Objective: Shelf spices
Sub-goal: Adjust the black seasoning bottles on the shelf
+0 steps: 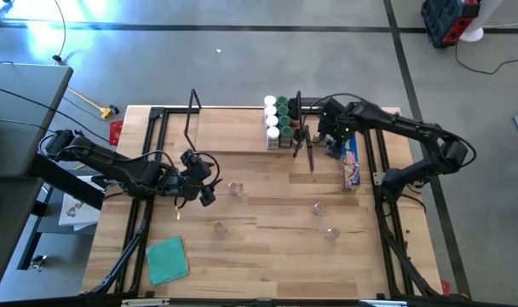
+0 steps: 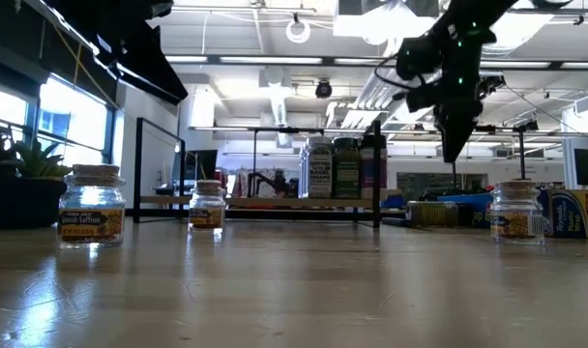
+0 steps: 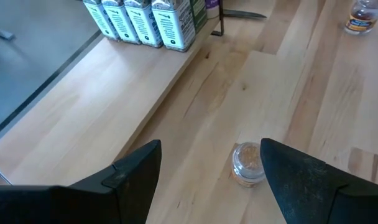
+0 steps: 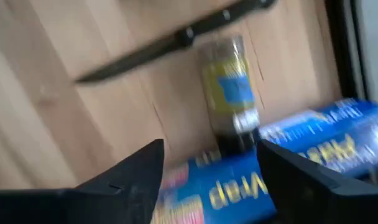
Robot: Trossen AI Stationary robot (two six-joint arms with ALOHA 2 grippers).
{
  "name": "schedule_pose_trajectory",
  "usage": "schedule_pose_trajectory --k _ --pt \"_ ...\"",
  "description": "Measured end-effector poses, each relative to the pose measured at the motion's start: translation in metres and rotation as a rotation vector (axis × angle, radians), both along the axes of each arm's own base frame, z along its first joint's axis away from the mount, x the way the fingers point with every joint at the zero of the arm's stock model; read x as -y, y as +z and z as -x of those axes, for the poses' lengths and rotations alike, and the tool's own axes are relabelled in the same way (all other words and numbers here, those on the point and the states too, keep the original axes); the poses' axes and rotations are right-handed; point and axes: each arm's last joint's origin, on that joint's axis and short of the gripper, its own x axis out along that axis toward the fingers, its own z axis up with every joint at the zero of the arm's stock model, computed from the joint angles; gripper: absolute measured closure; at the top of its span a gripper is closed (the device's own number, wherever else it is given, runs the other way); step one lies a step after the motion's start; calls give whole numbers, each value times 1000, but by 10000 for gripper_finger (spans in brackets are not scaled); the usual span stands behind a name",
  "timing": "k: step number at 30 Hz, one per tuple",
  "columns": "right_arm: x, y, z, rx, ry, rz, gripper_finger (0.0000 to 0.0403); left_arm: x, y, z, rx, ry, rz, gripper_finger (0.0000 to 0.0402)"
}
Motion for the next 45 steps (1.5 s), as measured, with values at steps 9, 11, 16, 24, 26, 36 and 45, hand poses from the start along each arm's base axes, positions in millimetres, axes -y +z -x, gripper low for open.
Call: schedule_pose_trajectory --k 9,11,16,24,26,36,45 --pt "-3 -28 -24 320 -84 15 200 1 0 0 0 -12 -1 133" --pt "-5 -28 -29 364 -86 26 230 1 0 0 1 -11 -1 133" --pt "-6 -25 -36 423 -85 46 292 1 1 -1 9 -11 2 133" --pt "-5 -22 -39 467 -98 64 318 1 2 -2 21 -12 5 133" --pt "-5 -22 -40 478 -96 66 319 1 2 -2 21 -12 5 133" --pt "-4 -20 -41 491 -111 67 319 1 2 -2 21 -12 5 133" --pt "1 5 -43 426 -119 170 319 2 2 -2 20 -14 9 133"
